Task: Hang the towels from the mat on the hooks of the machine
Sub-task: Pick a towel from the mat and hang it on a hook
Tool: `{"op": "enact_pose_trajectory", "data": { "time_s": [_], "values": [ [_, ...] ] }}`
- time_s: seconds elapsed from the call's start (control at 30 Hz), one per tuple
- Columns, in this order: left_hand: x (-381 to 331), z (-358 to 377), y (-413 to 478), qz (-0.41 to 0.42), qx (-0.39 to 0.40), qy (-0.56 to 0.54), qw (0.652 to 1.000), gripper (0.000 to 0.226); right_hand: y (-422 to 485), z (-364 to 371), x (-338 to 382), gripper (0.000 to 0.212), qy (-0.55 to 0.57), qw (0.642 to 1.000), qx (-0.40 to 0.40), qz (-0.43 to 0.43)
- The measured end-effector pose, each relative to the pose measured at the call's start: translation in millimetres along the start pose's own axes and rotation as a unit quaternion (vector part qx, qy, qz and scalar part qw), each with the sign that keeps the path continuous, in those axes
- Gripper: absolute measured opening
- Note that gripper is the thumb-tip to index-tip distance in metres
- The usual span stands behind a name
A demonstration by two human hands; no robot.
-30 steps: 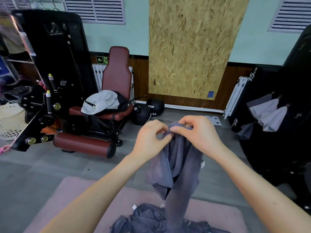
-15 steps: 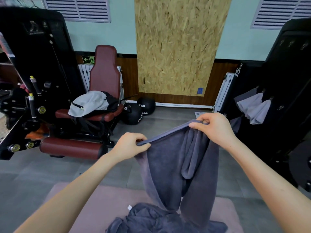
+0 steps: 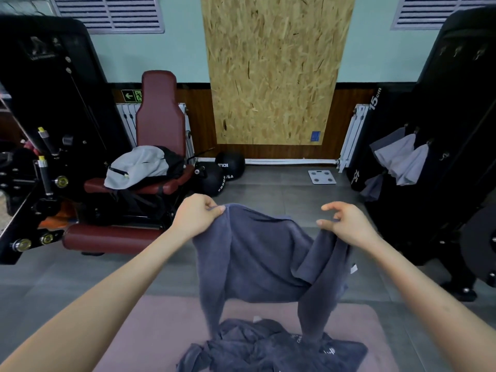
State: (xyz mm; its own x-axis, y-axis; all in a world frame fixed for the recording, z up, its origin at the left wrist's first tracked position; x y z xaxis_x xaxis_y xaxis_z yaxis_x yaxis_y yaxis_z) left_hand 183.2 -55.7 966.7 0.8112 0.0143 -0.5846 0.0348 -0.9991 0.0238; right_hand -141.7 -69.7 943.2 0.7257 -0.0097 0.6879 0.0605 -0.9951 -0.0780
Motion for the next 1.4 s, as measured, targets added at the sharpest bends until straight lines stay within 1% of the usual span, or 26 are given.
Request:
{"op": "enact_pose_trajectory", "data": {
  "time_s": [0.07, 0.13, 0.2, 0.23, 0.3, 0.33, 0.4, 0.5, 0.57, 0.63, 0.7, 0.77, 0.8, 0.87, 0.93, 1.0, 1.03, 1.13, 1.17, 1.23, 1.3, 1.37, 1.4],
  "values": [
    [-4, 5, 1, -0.032, 0.010, -0.014, 0.999, 0.024, -6, 9, 1, 0.035, 0.074, 0.997, 0.021, 0.024],
    [-11, 18, 1, -0.050, 0.040, -0.044, 0.997, 0.022, -14, 21, 12, 0.041, 0.149, 0.986, 0.060, 0.035],
    [-18, 33, -2, -0.058, 0.068, -0.094, 0.991, 0.021, -22, 35, 27, 0.047, 0.187, 0.977, 0.098, 0.023],
    [-23, 39, -4, -0.053, 0.078, -0.116, 0.989, 0.028, -24, 41, 36, 0.048, 0.194, 0.975, 0.111, 0.014],
    [-34, 49, -9, -0.021, 0.097, -0.123, 0.987, 0.041, -29, 53, 52, 0.050, 0.204, 0.970, 0.130, -0.017],
    [-41, 52, -11, 0.004, 0.107, -0.112, 0.988, 0.043, -31, 58, 60, 0.050, 0.204, 0.969, 0.138, -0.034],
    [-50, 56, -17, 0.044, 0.137, -0.100, 0.985, 0.040, -32, 65, 73, 0.049, 0.199, 0.965, 0.156, -0.066],
    [-54, 59, -20, 0.078, 0.166, -0.124, 0.975, 0.037, -30, 66, 86, 0.046, 0.187, 0.964, 0.165, -0.097],
    [-53, 55, -21, 0.083, 0.160, -0.144, 0.973, 0.028, -28, 64, 89, 0.044, 0.189, 0.962, 0.168, -0.105],
    [-51, 52, -20, 0.073, 0.134, -0.147, 0.977, 0.017, -28, 63, 91, 0.043, 0.209, 0.957, 0.164, -0.114],
    [-49, 50, -20, 0.057, 0.105, -0.145, 0.982, 0.013, -28, 62, 89, 0.042, 0.203, 0.962, 0.130, -0.129],
    [-48, 46, -21, 0.049, 0.088, -0.146, 0.984, 0.012, -27, 64, 78, 0.040, 0.174, 0.971, 0.099, -0.130],
    [-48, 43, -20, 0.047, 0.081, -0.150, 0.984, 0.011, -28, 68, 70, 0.037, 0.157, 0.975, 0.098, -0.124],
    [-46, 33, -18, 0.041, 0.064, -0.167, 0.983, 0.009, -31, 79, 49, 0.024, 0.101, 0.984, 0.099, -0.108],
    [-44, 24, -15, 0.037, 0.055, -0.181, 0.981, 0.010, -34, 87, 29, 0.013, 0.059, 0.992, 0.075, -0.081],
    [-43, 18, -14, 0.039, 0.056, -0.177, 0.982, 0.009, -37, 89, 14, 0.018, 0.042, 0.995, 0.050, -0.073],
    [-43, 14, -14, 0.041, 0.053, -0.172, 0.983, 0.009, -38, 90, 8, 0.021, 0.032, 0.996, 0.049, -0.071],
    [-35, 0, -9, 0.037, 0.023, -0.181, 0.982, 0.011, -42, 94, -19, 0.031, -0.027, 0.995, 0.087, -0.045],
    [-30, -6, -7, 0.031, 0.016, -0.198, 0.980, 0.013, -44, 95, -29, 0.036, -0.016, 0.994, 0.099, -0.040],
    [-21, -15, -3, 0.021, 0.009, -0.215, 0.976, 0.016, -46, 94, -48, 0.044, 0.062, 0.991, 0.111, -0.036],
    [-14, -19, -1, 0.013, 0.006, -0.193, 0.981, 0.017, -44, 91, -57, 0.038, 0.087, 0.988, 0.124, -0.028],
    [-8, -22, 0, 0.005, -0.001, -0.172, 0.985, 0.017, -40, 89, -64, 0.027, 0.067, 0.988, 0.137, -0.026],
    [-4, -22, 1, 0.000, -0.004, -0.170, 0.985, 0.017, -39, 88, -66, 0.025, 0.056, 0.989, 0.138, -0.022]
  ]
}}
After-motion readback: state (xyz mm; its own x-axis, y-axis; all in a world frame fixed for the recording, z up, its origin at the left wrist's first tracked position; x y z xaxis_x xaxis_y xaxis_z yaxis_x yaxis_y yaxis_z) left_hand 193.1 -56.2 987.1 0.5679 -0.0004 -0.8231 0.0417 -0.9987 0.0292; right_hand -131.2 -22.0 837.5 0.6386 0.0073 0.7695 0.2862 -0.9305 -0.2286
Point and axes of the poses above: each hand's wrist, its own y-axis towards the middle knuckle, its own z-axis out of the palm, x = y × z, the point moved 5 cm from there along y, towards the middle knuckle, and after that the axes turned 8 degrees about x, right-handed, at the moved point
